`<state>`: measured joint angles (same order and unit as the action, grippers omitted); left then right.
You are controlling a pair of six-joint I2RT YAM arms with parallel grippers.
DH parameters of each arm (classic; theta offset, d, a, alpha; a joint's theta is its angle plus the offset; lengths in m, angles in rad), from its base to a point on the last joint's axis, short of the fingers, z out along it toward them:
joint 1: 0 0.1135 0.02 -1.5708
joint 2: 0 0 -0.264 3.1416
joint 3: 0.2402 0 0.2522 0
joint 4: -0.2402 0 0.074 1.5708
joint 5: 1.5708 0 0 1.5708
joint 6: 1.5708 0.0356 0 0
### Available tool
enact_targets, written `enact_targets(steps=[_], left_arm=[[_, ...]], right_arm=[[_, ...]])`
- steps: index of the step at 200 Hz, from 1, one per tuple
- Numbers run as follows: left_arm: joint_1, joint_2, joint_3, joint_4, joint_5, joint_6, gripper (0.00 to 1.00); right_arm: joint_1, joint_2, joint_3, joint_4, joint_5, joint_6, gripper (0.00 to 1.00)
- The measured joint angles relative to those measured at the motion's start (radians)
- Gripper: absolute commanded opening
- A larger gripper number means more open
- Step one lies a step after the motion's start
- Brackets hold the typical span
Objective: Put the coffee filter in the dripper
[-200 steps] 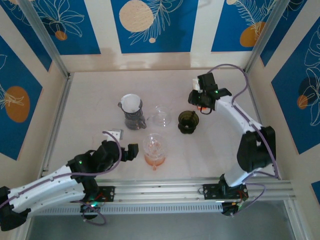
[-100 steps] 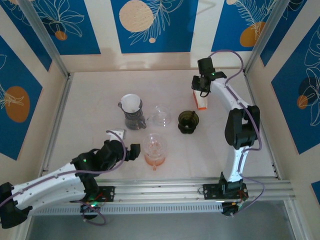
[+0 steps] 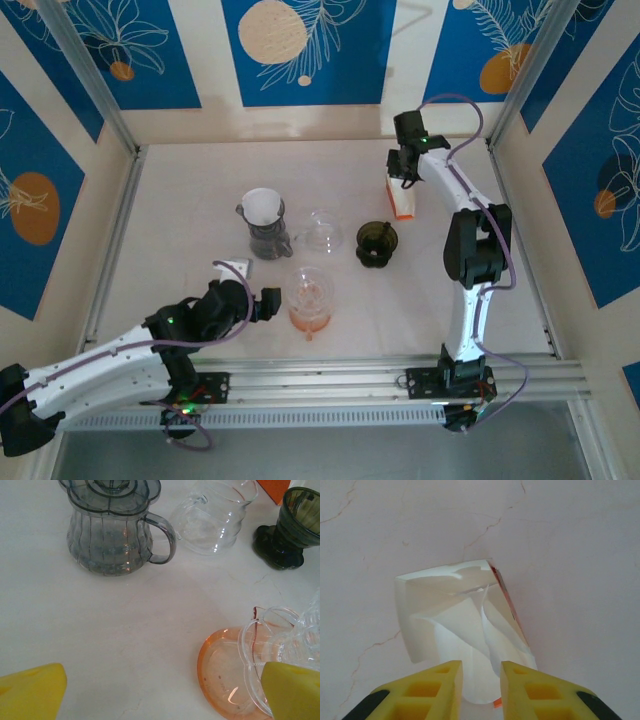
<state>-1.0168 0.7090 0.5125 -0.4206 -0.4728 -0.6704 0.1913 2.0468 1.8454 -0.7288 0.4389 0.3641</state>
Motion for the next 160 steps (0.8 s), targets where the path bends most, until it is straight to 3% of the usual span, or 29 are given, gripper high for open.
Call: enact_targets(steps=[70, 129, 160], left_arm=[[0.000, 0.000, 0.000, 0.013, 0.000, 0.000, 1.00], [0.000, 0.000, 0.000, 0.013, 0.000, 0.000, 1.00], [0.000, 0.000, 0.000, 0.013, 0.000, 0.000, 1.00]], right_arm=[[-0.003, 0.037, 0.014, -0.026, 0.007, -0.016, 0.24], [-0.006, 0.039, 0.027, -0.039, 0.011, -0.023, 0.14], [-0.006, 0.041, 0.033, -0.044, 0.012, -0.024, 0.19]])
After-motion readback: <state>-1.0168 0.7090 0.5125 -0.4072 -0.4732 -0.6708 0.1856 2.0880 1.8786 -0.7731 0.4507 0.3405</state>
